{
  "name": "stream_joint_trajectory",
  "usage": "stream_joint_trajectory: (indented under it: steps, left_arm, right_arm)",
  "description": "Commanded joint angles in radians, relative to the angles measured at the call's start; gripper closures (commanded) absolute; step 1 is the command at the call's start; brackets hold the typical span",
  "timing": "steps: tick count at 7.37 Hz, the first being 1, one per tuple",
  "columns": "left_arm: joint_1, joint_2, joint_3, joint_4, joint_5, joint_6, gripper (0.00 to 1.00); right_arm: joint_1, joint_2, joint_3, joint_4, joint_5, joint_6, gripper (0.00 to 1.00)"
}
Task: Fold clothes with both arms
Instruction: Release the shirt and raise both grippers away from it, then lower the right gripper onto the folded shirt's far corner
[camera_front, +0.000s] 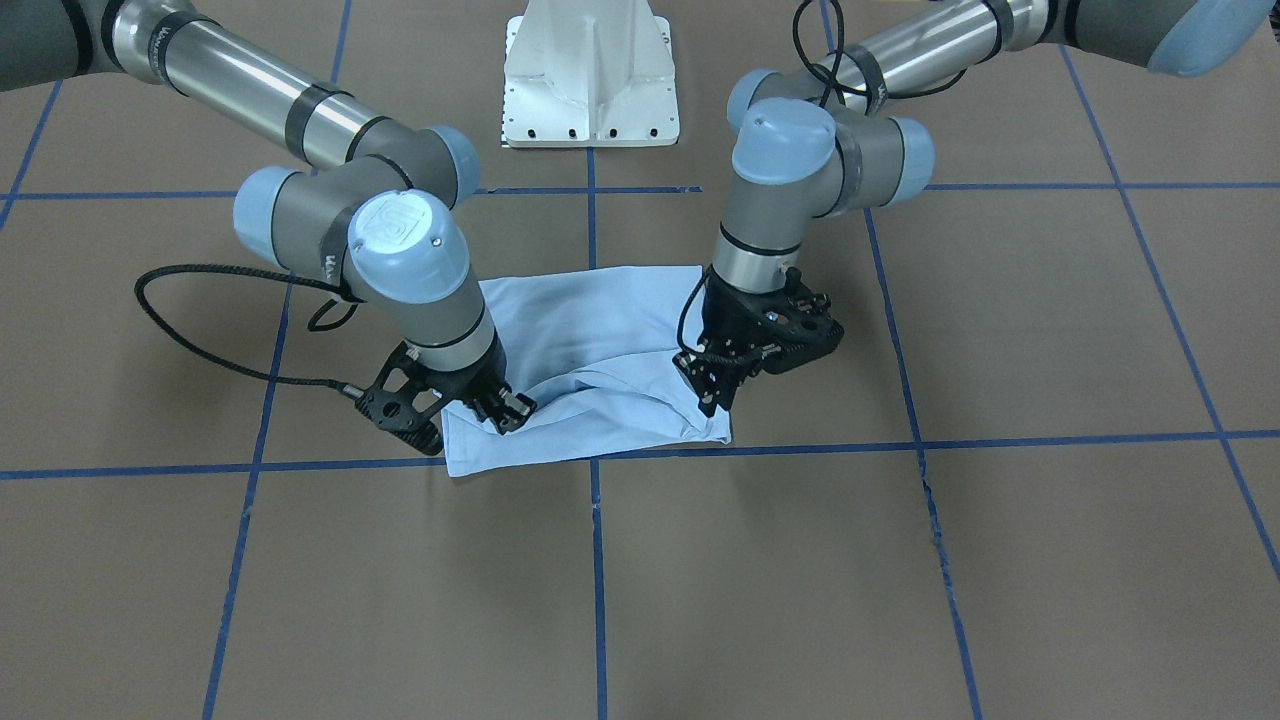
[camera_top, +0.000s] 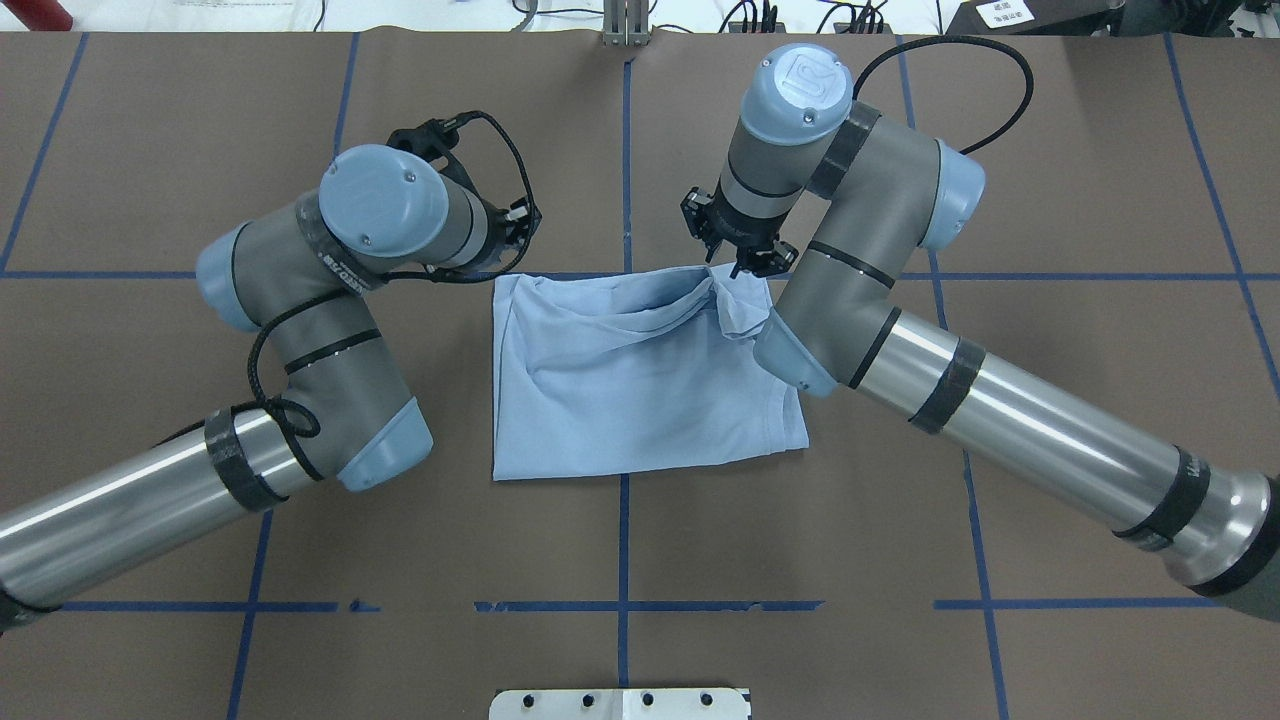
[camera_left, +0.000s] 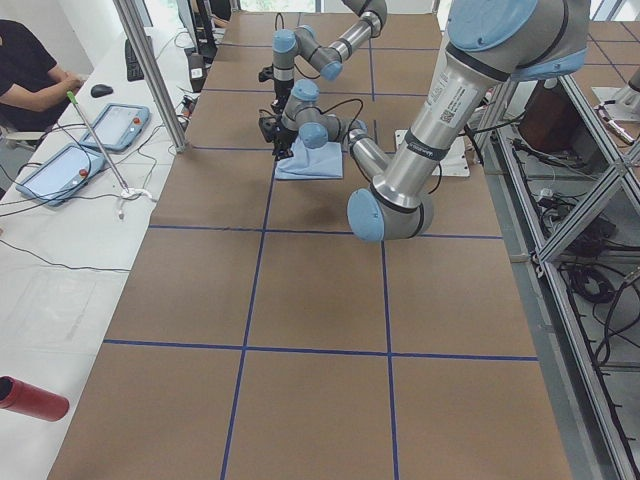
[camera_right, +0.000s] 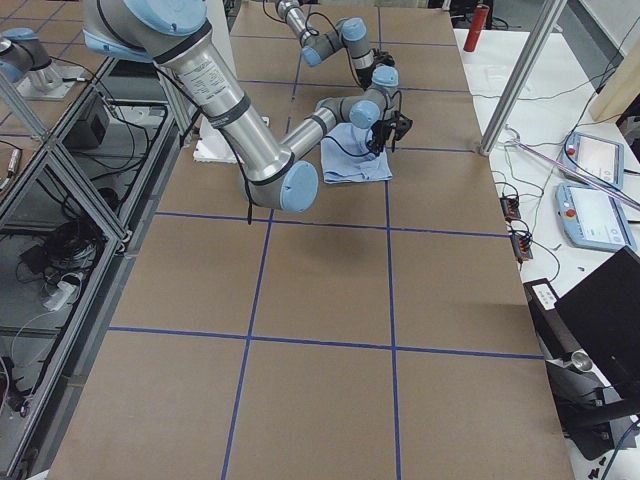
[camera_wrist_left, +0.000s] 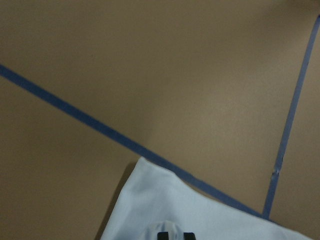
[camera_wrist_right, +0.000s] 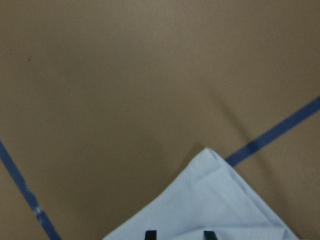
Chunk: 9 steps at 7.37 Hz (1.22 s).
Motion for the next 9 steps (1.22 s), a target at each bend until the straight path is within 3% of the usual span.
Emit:
stream_joint_trajectory:
  steps: [1,3,4,6,7,9]
  left_arm:
    - [-0.047,-0.020,0.068,-0.049,-0.006,0.074,0.00]
    - [-0.094,-0.011,0.039,-0.040,-0.178,0.162,0.00]
    - [-0.116,0.038,-0.019,-0.037,-0.191,0.227,0.00]
    - [-0.153,0.115,-0.103,-0.037,-0.197,0.327,0.00]
    - [-0.153,0.145,-0.138,-0.041,-0.202,0.333,0.00]
    - [-0.151,0.152,-0.182,-0.040,-0.199,0.320,0.00]
  right_arm:
    - [0.086,0.004,-0.052,0.027,0.078,-0.138,0.00]
    - [0.095,-0.009,-0.016,0.017,0.139,-0.153,0.00]
    - [0.085,-0.038,0.047,-0.003,0.136,-0.160,0.00]
    - [0.013,-0.050,0.208,-0.206,0.126,-0.186,0.00]
    - [-0.027,-0.052,0.236,-0.273,0.125,-0.213,0.00]
    - [-0.105,-0.064,0.197,-0.290,0.006,-0.325,0.00]
